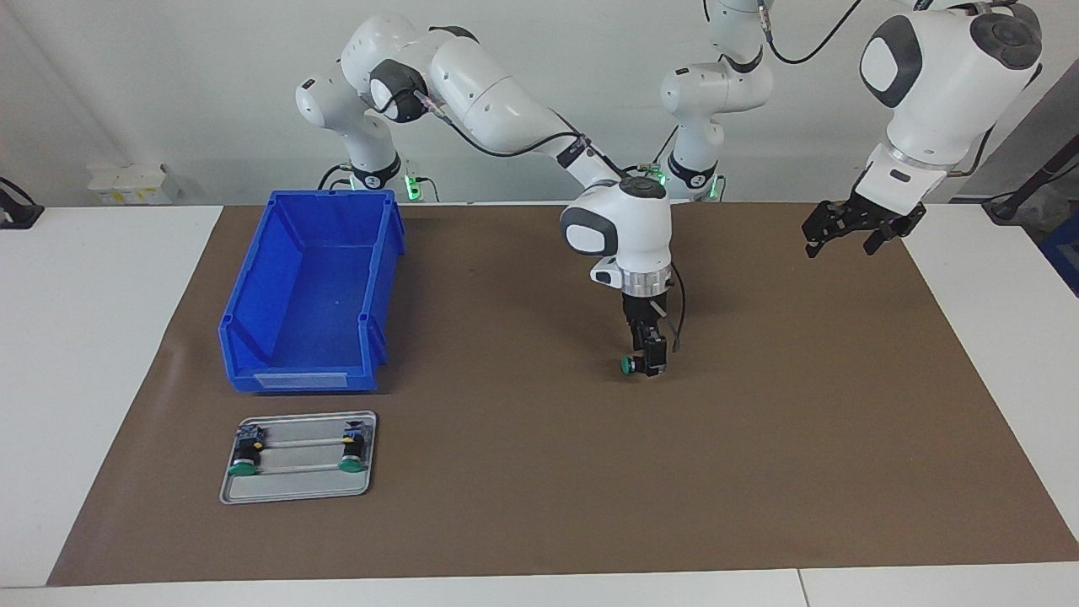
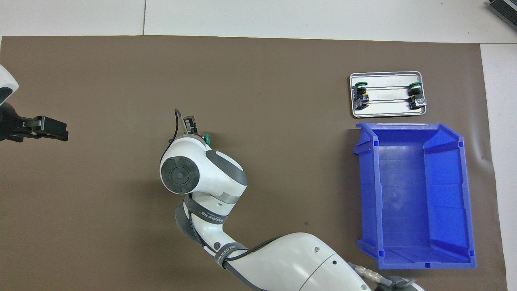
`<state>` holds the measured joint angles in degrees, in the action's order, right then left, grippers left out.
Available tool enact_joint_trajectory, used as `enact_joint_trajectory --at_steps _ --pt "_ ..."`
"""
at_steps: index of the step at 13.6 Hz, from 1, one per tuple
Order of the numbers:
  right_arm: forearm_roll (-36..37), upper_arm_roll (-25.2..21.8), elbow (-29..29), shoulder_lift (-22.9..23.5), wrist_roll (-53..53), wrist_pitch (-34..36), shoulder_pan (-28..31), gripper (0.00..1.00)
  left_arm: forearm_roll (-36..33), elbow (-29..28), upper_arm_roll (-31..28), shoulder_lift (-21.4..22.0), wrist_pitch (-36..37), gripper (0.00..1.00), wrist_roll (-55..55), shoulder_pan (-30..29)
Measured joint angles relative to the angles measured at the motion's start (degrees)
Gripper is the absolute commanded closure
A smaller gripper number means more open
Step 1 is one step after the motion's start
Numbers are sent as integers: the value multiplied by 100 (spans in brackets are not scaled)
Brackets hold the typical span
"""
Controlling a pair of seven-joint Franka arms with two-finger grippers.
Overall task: Place and press button with both arms
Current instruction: 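Carry the button module with the right gripper and set it mid-table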
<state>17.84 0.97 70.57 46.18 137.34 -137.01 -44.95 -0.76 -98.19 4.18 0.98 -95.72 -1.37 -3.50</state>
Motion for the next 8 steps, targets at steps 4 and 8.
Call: enact_joint_trajectory --at_steps 4,8 --pt "26 -33 115 -644 -1049 270 379 0 0 0 0 0 0 0 0 0" --pt "13 -31 1020 -1730 -2997 343 1201 0 0 0 0 0 0 0 0 0"
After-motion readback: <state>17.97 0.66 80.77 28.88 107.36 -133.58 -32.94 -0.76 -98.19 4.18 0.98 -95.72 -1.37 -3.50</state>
